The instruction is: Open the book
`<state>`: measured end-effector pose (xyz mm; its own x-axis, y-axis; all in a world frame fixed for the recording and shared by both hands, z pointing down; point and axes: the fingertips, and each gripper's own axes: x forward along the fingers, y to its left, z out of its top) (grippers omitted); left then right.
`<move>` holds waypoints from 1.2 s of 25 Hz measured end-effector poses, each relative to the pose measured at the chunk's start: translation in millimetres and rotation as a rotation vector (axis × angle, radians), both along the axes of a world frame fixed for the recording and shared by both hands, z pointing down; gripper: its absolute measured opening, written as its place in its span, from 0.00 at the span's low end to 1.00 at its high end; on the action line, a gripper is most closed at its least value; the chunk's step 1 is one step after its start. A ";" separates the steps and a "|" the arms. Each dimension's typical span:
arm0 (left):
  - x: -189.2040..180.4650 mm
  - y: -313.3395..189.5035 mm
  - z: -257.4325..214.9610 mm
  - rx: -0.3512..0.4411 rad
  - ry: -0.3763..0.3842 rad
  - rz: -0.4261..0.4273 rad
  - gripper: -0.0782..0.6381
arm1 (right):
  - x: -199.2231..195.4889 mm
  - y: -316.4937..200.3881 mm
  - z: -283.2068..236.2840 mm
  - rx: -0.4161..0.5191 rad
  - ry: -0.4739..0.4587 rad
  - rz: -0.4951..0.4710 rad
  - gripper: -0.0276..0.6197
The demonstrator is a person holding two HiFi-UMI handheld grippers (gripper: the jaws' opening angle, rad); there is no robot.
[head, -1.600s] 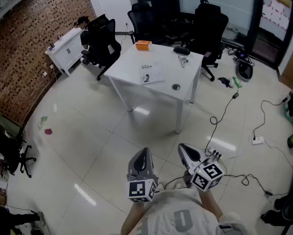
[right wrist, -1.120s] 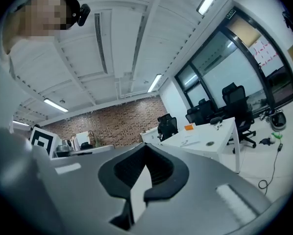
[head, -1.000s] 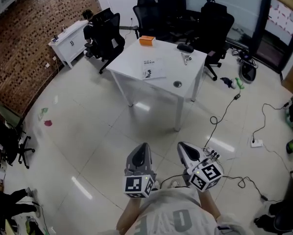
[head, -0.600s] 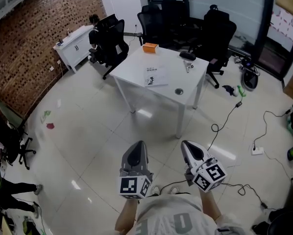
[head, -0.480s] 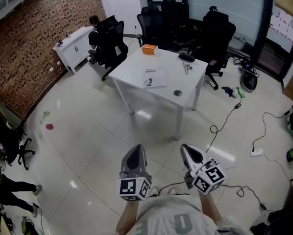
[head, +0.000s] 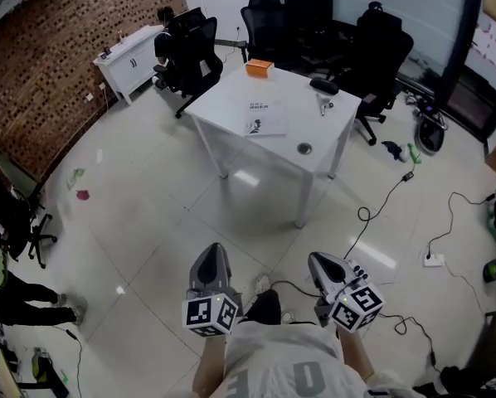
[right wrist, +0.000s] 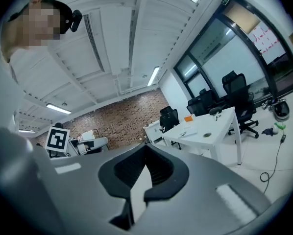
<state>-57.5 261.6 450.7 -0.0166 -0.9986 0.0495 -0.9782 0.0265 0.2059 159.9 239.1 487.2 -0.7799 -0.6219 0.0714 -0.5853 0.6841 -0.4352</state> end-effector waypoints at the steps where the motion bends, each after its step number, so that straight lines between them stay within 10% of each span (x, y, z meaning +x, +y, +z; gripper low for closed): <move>1: -5.9 -6.1 1.6 -0.003 0.003 -0.014 0.13 | -2.5 -5.6 1.5 -0.003 0.003 -0.004 0.05; 30: -117.5 -488.9 17.7 -0.005 0.036 0.251 0.13 | -158.6 -462.2 -7.3 -0.015 0.024 0.199 0.05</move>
